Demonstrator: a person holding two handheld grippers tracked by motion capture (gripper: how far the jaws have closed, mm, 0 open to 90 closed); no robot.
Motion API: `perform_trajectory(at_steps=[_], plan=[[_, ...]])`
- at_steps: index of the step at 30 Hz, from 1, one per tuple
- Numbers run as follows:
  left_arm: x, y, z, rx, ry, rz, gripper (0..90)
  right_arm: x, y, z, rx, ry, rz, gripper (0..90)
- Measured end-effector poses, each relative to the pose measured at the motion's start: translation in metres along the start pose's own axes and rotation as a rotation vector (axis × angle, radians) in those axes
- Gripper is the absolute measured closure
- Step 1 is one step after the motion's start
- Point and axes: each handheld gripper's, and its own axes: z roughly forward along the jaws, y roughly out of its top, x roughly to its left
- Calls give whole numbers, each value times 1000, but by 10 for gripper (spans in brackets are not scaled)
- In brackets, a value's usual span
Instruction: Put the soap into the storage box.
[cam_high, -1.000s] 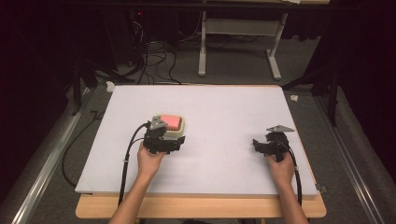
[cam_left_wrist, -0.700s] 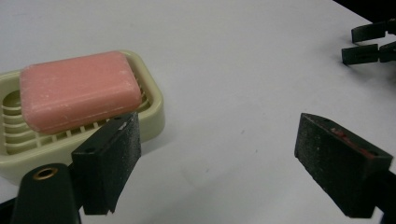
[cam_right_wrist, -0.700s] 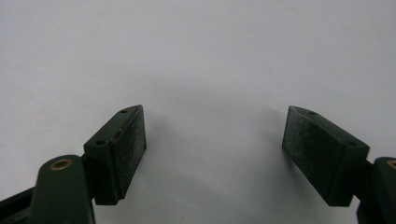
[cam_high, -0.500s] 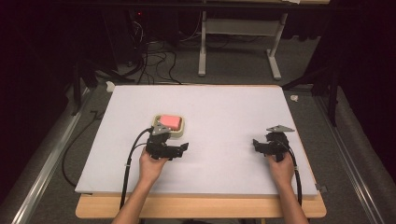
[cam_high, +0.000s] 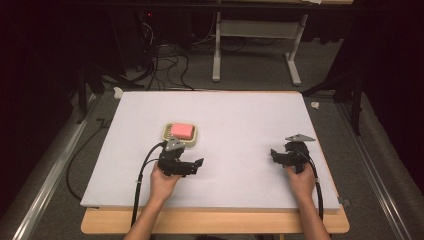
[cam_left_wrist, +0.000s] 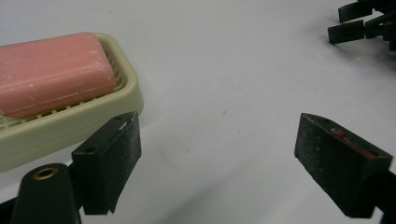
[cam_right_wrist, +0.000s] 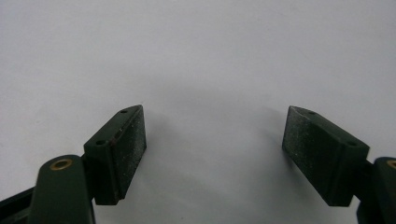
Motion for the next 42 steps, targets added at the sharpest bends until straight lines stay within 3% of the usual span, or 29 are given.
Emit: perform_trajectory(at_steps=[15,36,42], plan=[[-4,-12,2,27,29,34,152,0,0,0,0,0,0,222],[9,-34,14,73,99,9,150,0,0,0,-1,-3,-2,222],[9,-36,19,85,124,29,149,0,0,0,-1,-2,-2,222]])
